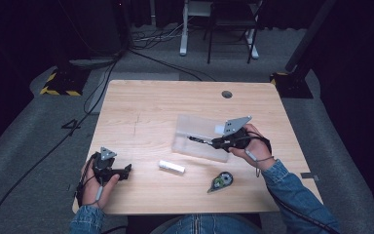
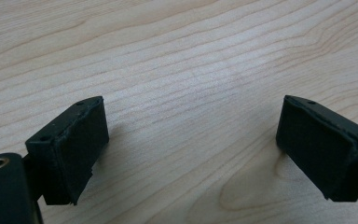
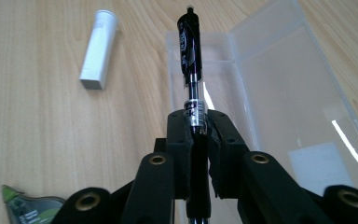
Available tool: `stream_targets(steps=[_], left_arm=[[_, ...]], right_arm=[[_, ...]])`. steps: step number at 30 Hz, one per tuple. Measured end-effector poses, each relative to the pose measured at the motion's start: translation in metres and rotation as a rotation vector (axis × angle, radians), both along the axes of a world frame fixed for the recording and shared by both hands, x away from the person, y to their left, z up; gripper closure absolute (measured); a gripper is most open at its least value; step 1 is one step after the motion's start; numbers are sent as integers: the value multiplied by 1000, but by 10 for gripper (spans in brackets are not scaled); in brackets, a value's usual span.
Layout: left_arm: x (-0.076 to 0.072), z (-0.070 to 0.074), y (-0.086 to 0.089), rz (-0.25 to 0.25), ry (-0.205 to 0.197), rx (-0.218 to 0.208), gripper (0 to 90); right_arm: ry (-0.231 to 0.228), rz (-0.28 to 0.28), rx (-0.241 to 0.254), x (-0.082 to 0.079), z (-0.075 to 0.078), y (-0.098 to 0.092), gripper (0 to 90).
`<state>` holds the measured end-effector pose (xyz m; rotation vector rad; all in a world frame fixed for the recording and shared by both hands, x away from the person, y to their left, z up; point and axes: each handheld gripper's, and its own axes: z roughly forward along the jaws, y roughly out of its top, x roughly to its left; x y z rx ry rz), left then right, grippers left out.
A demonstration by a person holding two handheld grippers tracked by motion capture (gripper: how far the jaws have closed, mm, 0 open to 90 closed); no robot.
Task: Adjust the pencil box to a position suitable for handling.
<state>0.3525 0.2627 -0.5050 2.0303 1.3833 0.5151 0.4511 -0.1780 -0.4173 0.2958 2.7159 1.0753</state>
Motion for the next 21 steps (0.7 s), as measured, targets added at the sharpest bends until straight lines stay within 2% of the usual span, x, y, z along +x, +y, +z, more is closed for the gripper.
stream_targets(steps=[9,21], left_arm=[[0,0,0,0,0,0,94],[0,0,0,0,0,0,94]], right_arm=[[-4,-38,-2,20,-4,-1,800],[-14,-56,-51,35,-17,1,800]])
